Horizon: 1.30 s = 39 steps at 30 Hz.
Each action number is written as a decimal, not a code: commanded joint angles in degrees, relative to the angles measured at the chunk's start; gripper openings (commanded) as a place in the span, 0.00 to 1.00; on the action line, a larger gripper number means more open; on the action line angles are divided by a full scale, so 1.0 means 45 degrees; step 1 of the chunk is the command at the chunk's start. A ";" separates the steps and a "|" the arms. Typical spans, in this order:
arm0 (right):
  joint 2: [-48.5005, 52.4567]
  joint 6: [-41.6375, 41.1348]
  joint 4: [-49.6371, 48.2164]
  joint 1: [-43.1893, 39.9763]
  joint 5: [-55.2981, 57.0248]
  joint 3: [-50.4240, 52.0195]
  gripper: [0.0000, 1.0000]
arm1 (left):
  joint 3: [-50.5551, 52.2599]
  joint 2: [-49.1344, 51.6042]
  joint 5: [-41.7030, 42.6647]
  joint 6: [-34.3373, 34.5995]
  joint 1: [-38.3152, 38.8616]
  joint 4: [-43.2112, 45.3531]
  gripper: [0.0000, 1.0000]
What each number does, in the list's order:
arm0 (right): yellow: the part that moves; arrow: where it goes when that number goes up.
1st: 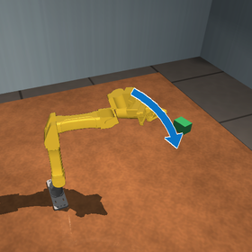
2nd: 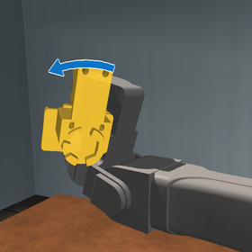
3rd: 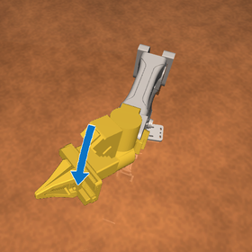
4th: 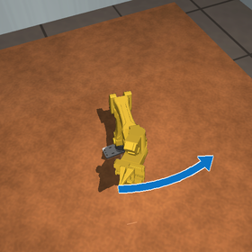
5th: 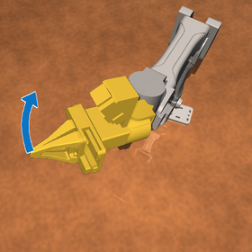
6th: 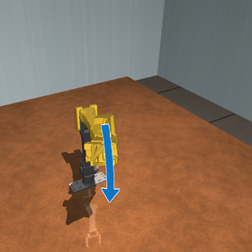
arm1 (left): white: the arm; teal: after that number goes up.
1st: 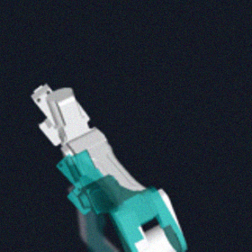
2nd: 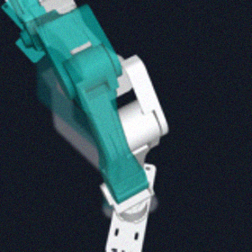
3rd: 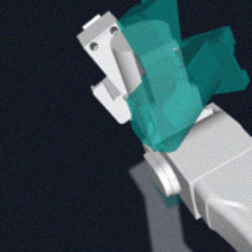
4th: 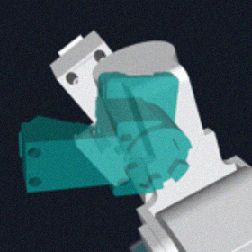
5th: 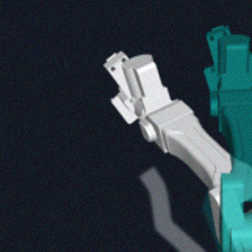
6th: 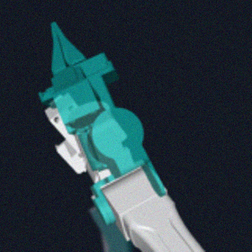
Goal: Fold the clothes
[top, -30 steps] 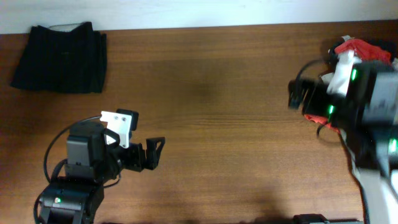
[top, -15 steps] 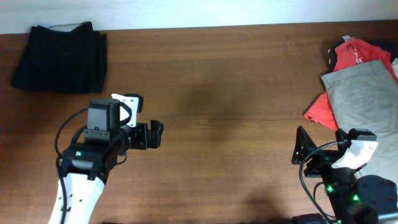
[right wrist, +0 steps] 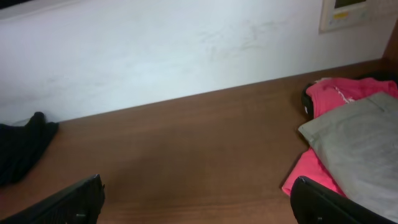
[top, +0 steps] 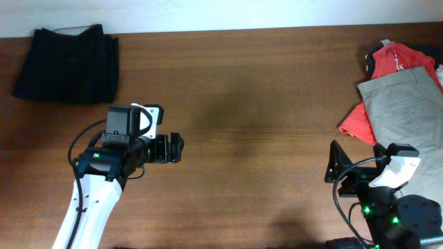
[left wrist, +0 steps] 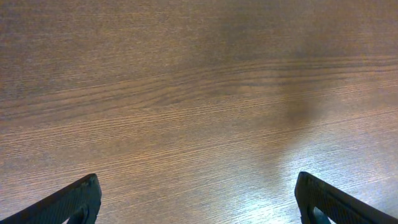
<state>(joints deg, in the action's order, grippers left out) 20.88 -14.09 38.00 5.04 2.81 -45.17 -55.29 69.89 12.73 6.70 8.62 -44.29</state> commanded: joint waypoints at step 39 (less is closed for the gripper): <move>-0.4600 0.1749 -0.7499 -0.1807 -0.1243 0.9967 0.99 | 0.0039 0.0053 -0.0126 0.0063 0.0024 0.0029 0.99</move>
<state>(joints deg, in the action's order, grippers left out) 0.69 -6.81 4.14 -2.70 -1.63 -0.67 -55.27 70.04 12.56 6.70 8.62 -44.27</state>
